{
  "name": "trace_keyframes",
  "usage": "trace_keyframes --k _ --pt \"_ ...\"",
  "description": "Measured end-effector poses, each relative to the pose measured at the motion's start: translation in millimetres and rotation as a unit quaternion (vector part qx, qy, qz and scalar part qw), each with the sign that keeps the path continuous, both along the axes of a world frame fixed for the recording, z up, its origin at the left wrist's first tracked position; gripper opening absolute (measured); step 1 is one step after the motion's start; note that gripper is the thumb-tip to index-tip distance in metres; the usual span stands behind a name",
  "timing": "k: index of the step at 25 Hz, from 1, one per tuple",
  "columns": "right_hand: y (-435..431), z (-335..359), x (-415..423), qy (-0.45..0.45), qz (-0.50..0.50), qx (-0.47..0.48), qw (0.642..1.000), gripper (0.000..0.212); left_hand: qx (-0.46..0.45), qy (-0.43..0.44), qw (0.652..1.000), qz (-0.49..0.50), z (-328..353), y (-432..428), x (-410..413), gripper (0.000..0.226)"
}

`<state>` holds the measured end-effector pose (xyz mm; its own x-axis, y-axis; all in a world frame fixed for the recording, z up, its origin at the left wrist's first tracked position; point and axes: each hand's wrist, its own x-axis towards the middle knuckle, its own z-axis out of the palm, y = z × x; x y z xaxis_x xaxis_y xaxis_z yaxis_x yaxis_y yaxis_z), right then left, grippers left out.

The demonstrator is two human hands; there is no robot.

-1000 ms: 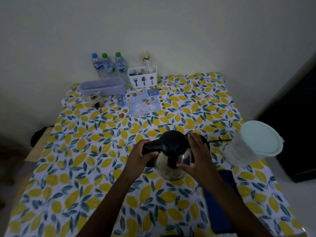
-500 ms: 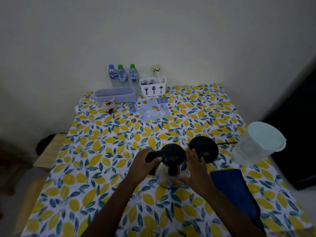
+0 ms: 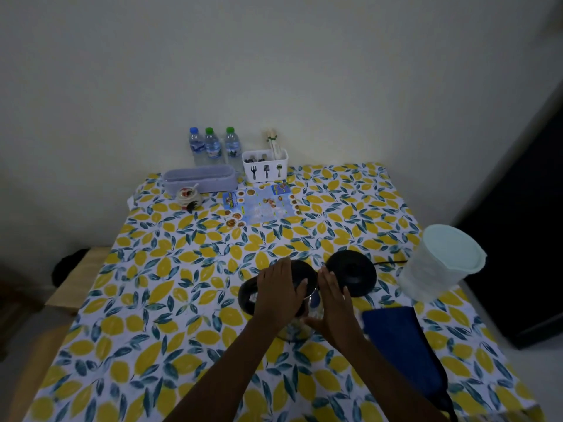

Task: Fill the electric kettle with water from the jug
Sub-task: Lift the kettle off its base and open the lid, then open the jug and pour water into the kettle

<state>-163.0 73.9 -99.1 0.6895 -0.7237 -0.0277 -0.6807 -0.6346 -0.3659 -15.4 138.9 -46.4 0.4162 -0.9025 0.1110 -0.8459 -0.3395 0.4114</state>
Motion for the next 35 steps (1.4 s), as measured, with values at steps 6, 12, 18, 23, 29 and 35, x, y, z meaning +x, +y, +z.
trace_keyframes --k 6,12,18,23,29,35 --pt "-2.7 0.3 -3.1 0.009 0.012 -0.003 1.0 0.105 -0.091 0.178 0.98 0.017 6.5 0.8 2.6 0.052" --pt "-4.6 -6.9 -4.7 0.005 0.013 -0.008 1.0 0.108 -0.191 0.44 0.861 0.169 12.3 42.0 18.5 0.039" --pt "-0.9 -3.1 -0.5 -0.033 0.009 0.001 0.999 0.109 -0.207 0.466 0.831 0.222 20.5 68.7 31.1 0.025" --pt "1.7 3.6 1.6 -0.057 -0.003 0.029 0.998 0.105 -0.271 0.256 0.894 0.25 16.3 75.7 29.8 0.044" --pt "23.6 5.5 -48.6 -0.147 -0.082 0.047 0.985 0.076 -0.211 0.071 0.974 0.039 22.3 55.8 2.4 0.044" --pt "6.0 2.1 -132.6 -0.175 -0.221 0.072 0.957 0.07 -0.128 0.087 0.978 -0.141 14.0 -6.0 -70.3 0.046"
